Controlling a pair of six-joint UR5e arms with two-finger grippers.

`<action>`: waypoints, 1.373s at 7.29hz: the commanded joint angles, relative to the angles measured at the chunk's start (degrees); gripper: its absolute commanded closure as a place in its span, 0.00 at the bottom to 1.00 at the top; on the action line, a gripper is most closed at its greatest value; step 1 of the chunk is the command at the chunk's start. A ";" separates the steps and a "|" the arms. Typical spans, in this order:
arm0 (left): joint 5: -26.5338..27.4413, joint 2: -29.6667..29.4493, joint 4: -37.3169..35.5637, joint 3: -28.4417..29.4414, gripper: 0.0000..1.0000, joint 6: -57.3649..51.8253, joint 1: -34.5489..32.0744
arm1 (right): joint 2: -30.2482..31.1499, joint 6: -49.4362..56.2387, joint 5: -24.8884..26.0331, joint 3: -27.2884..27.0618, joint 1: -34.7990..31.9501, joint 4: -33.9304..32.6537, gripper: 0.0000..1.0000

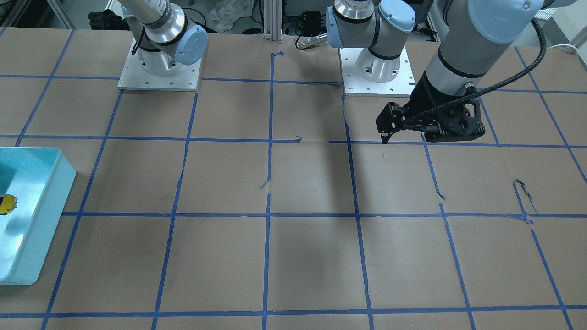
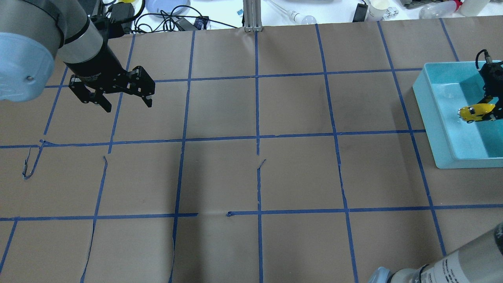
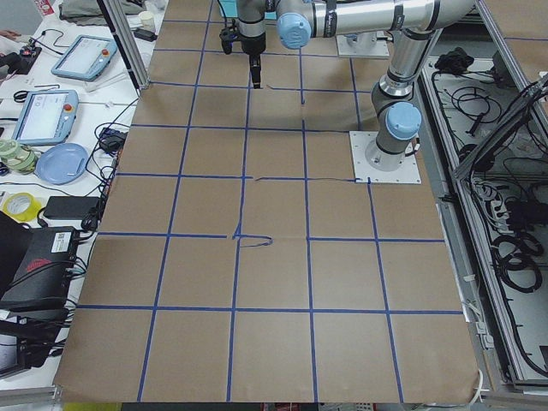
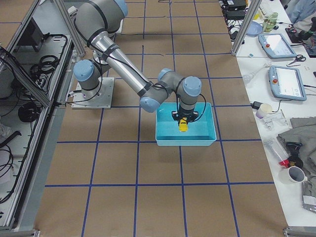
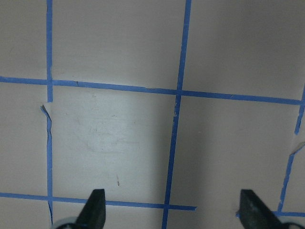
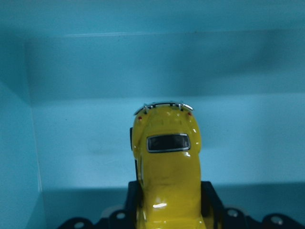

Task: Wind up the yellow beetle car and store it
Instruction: 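Carry the car into the light-blue bin with the right gripper and release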

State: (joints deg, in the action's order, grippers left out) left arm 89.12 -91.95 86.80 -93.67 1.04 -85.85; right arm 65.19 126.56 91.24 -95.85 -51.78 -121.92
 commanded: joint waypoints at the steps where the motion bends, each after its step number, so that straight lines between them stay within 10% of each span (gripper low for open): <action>1: -0.08 -0.16 -0.05 -0.02 0.00 -0.07 -0.02 | -4.78 1.06 -0.01 -0.74 0.28 -5.76 0.95; 2: -0.09 -0.24 -0.05 0.07 0.00 -0.07 -0.02 | -4.28 1.06 0.17 -0.65 0.28 -5.26 0.35; 4: -0.08 -0.33 -0.23 0.07 0.00 -0.07 -0.02 | -2.62 1.06 0.34 -0.48 0.28 -3.86 0.00; 10: 0.00 -0.33 -0.14 -0.02 0.00 0.02 -0.02 | 20.40 -28.48 -0.36 5.66 -3.30 28.54 0.00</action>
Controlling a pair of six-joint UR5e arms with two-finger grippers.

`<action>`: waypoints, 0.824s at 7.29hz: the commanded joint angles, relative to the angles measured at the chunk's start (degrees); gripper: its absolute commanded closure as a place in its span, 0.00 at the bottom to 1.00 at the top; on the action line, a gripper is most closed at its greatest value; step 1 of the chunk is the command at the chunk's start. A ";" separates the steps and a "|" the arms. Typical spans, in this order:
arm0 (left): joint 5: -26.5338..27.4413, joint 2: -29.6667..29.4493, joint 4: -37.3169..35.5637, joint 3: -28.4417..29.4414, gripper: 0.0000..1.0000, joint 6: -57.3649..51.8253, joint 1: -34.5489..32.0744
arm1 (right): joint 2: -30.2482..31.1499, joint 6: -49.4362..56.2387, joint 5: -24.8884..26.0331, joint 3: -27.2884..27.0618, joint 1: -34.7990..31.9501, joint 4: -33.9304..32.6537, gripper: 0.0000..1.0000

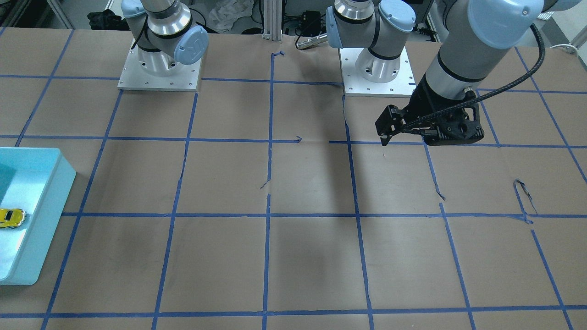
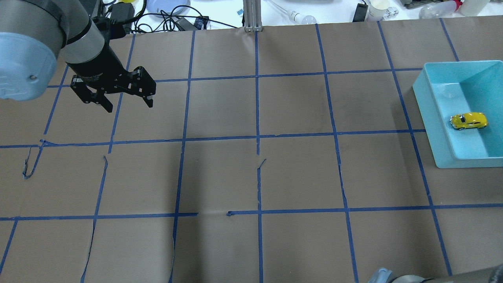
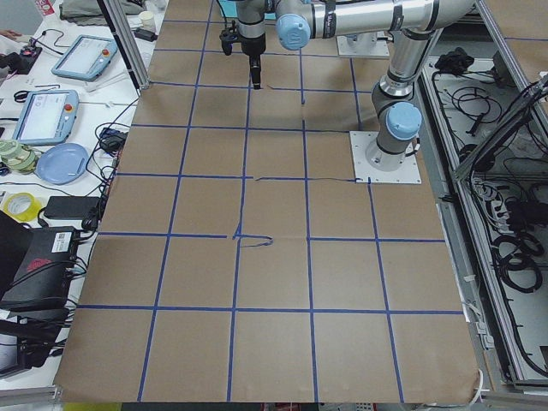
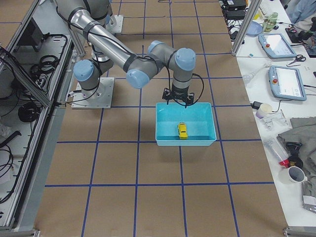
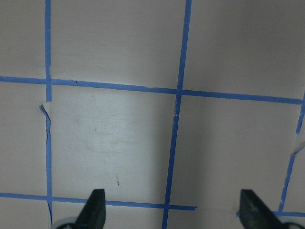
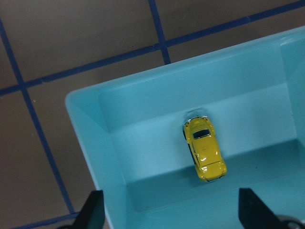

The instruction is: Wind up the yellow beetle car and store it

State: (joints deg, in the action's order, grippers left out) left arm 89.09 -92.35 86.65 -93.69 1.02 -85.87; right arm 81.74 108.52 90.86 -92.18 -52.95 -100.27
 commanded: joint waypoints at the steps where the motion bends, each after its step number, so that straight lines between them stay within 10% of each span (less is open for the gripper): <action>1: -0.06 0.16 -0.08 0.09 0.00 -0.06 0.09 | 5.86 -19.92 0.02 3.05 -4.07 10.15 0.00; 6: -0.06 1.03 -0.35 0.88 0.00 -0.41 -0.61 | 7.02 -65.81 1.16 4.11 -20.75 15.80 0.00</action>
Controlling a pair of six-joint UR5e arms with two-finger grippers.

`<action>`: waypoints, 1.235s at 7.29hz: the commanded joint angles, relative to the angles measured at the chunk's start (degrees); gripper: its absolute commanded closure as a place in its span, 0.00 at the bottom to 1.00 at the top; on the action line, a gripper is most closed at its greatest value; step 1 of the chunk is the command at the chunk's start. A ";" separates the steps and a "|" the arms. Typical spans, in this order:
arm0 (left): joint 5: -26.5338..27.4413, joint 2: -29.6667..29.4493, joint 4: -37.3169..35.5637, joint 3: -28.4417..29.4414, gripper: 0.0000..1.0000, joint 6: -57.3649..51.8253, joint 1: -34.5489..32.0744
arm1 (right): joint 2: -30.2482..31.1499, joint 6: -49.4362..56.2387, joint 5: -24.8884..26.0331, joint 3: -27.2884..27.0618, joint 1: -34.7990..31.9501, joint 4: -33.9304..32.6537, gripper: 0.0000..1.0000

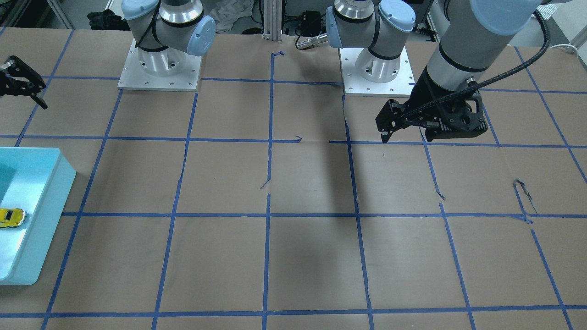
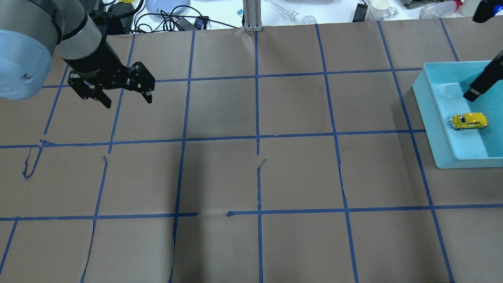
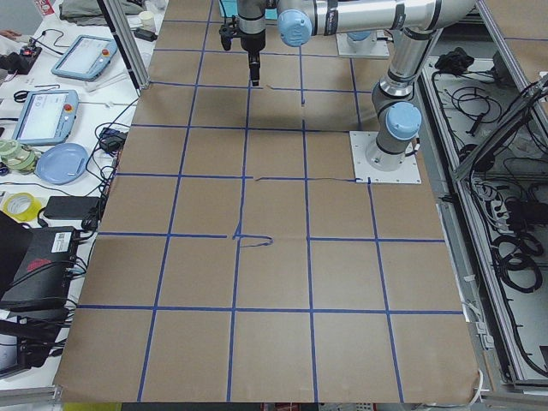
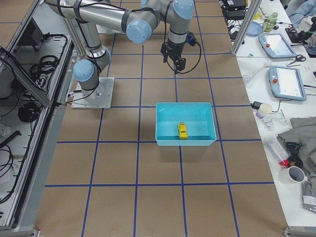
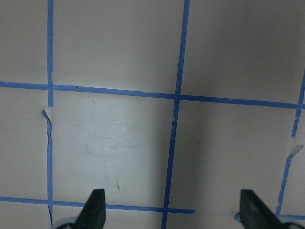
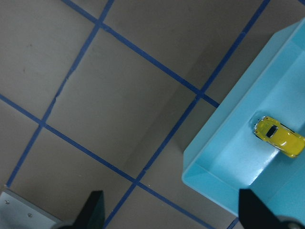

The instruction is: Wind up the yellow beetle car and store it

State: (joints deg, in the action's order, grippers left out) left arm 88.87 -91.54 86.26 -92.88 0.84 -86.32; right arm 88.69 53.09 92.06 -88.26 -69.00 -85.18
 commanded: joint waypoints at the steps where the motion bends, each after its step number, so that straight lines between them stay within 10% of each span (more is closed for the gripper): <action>1: 0.16 0.31 0.31 -0.63 0.00 -0.31 -0.16 | 0.00 -18.38 0.05 0.71 -9.35 0.71 0.00; 4: 0.07 -0.04 0.05 -0.37 0.00 -0.58 -0.25 | -0.79 -45.46 -0.21 3.43 -22.55 0.36 0.00; 9: 0.07 0.05 -0.03 -0.02 0.00 -0.58 -0.34 | -1.67 -50.89 -1.09 3.27 -24.16 -2.53 0.00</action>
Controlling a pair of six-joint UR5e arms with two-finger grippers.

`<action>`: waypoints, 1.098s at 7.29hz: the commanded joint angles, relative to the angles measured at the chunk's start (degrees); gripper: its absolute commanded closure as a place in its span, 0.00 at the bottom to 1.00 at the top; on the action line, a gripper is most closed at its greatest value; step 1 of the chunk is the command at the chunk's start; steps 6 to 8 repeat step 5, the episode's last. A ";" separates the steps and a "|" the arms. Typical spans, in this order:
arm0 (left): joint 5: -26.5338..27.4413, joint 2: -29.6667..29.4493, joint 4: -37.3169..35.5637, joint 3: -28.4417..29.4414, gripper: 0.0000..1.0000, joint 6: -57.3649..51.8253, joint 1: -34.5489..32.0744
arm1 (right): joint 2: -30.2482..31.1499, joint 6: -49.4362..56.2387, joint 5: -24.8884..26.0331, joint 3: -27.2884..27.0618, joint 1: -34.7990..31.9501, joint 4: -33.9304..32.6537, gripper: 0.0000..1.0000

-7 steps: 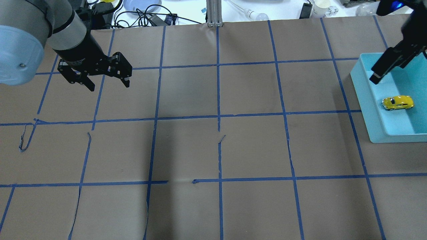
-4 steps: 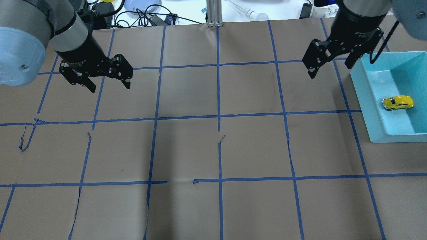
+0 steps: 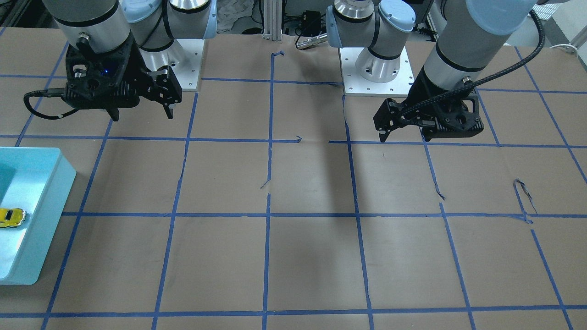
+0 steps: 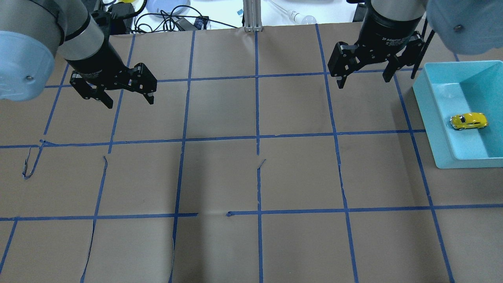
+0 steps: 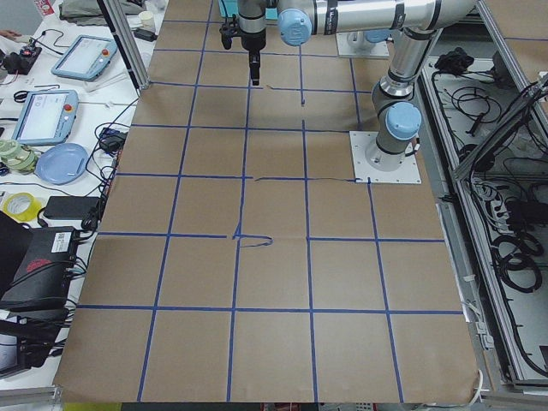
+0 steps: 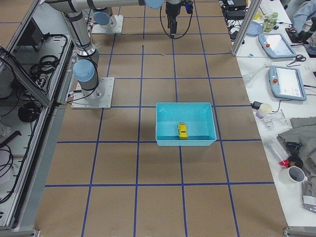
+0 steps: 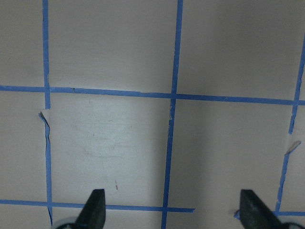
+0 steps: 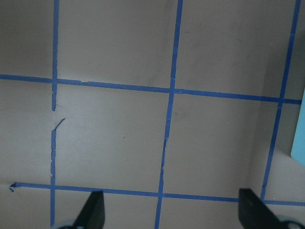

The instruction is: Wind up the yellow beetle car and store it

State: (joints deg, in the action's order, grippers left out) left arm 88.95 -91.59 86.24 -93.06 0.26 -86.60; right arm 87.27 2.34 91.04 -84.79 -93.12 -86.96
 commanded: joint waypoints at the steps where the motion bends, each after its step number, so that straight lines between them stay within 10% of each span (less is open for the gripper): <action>1: 0.00 0.10 0.06 0.07 0.00 0.00 0.02 | -1.04 -0.23 -0.07 -0.02 -0.04 -1.53 0.00; 8: 0.00 0.36 0.07 -0.02 0.00 0.00 0.02 | -1.05 -0.05 0.02 0.07 -0.04 -1.72 0.00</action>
